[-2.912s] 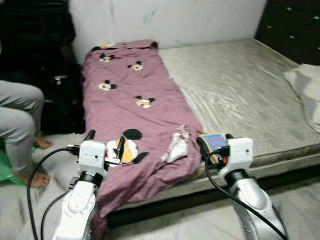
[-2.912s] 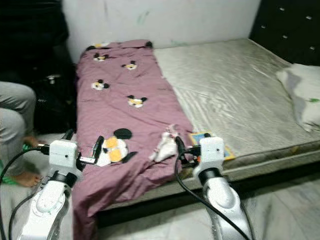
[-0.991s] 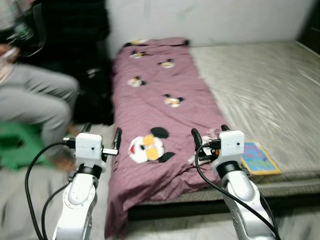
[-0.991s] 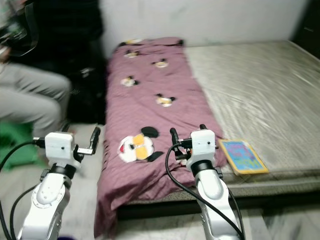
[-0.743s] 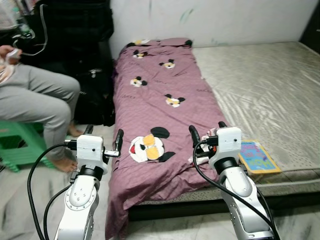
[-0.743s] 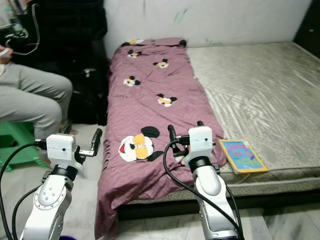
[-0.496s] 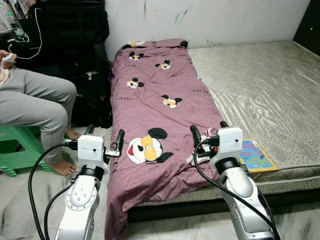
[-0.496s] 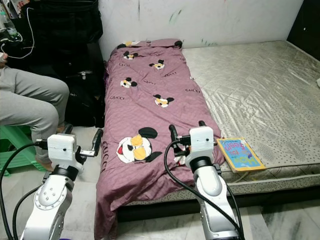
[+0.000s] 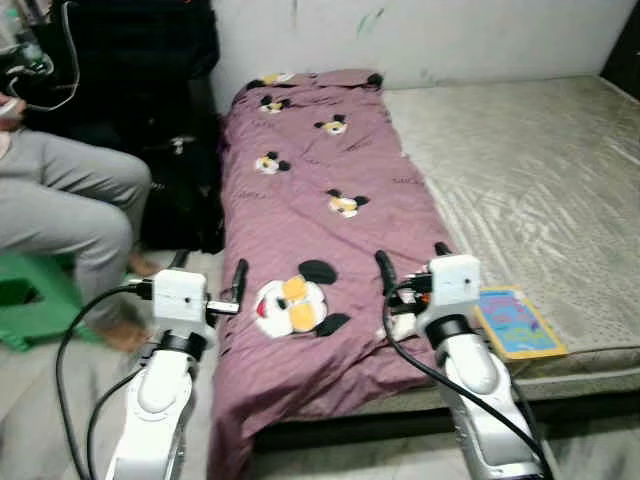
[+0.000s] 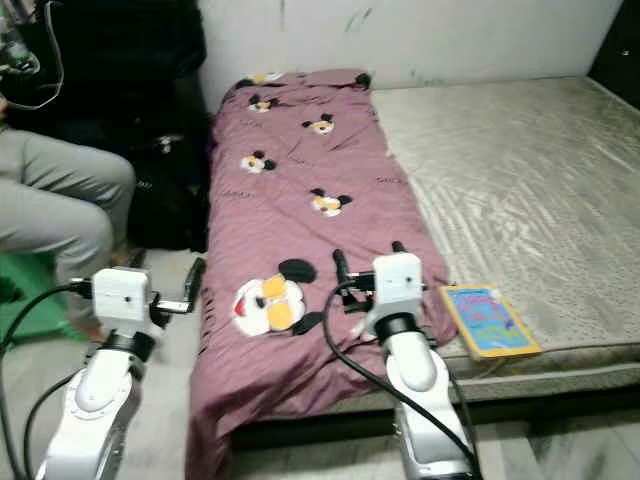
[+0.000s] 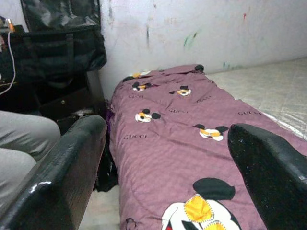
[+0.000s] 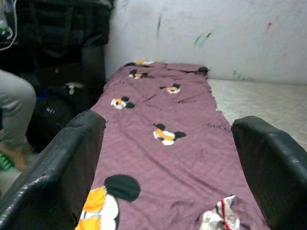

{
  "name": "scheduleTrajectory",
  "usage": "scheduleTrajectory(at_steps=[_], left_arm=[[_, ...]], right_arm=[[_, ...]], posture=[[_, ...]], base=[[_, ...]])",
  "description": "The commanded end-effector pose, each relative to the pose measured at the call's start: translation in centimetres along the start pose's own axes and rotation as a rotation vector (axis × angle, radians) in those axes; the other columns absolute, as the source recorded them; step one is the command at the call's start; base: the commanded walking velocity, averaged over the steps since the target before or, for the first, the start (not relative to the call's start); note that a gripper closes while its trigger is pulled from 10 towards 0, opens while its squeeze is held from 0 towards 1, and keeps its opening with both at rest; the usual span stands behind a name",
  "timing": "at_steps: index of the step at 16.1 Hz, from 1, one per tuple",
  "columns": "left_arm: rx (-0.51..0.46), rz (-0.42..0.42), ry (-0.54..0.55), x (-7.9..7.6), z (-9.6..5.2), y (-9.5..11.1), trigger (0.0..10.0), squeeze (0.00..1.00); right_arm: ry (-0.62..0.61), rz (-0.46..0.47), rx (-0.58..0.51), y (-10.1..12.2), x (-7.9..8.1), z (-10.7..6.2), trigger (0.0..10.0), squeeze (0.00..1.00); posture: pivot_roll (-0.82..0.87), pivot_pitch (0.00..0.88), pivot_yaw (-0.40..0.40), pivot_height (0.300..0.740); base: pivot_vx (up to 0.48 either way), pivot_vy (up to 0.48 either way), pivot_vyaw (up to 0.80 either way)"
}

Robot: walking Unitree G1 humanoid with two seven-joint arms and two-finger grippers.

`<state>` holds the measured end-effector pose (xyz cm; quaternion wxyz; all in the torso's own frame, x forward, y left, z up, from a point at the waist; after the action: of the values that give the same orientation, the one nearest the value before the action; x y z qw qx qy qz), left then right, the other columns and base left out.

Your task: Clean up the room

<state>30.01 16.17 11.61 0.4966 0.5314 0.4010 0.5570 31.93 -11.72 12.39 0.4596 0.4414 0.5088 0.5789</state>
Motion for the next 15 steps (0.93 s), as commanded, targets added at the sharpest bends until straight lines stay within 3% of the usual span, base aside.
scheduleTrajectory(at_steps=[1, 5, 15], left_arm=[[-0.001, -0.001, -0.012, -0.31, 0.06, -0.01, 10.0, 0.00], [0.001, -0.001, -0.018, -0.33, 0.08, -0.03, 10.0, 0.00], [0.018, 0.043, -0.003, -0.54, 0.15, -0.27, 10.0, 0.00]], right_arm=[[-0.012, -0.008, 0.014, -0.40, -0.62, -0.17, 10.0, 0.00], [-0.013, -0.016, 0.015, -0.50, -0.60, -0.19, 10.0, 0.00], [0.007, -0.036, 0.014, -0.57, -0.45, -0.11, 10.0, 0.00]], posture=[[-0.05, 0.000, 0.027, 0.740], [-0.04, 0.000, 0.025, 0.740], [-0.04, 0.000, 0.020, 0.740]], base=[[0.292, 0.000, 0.00], [0.302, 0.000, 0.00], [0.000, 0.000, -0.05]])
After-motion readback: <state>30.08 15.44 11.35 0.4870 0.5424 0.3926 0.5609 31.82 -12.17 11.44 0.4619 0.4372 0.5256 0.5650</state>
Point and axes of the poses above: a point about 5 cm out from each wrist's last joint towards the gripper, its own z axis pointing out of the wrist towards the gripper, its own y axis along the axis of the wrist's last joint, x = y × z, the point moved 4 cm from there along z, pointing out of the wrist towards the gripper, and after that the axes turned 6 degrees about z, right-handed, at the moved point
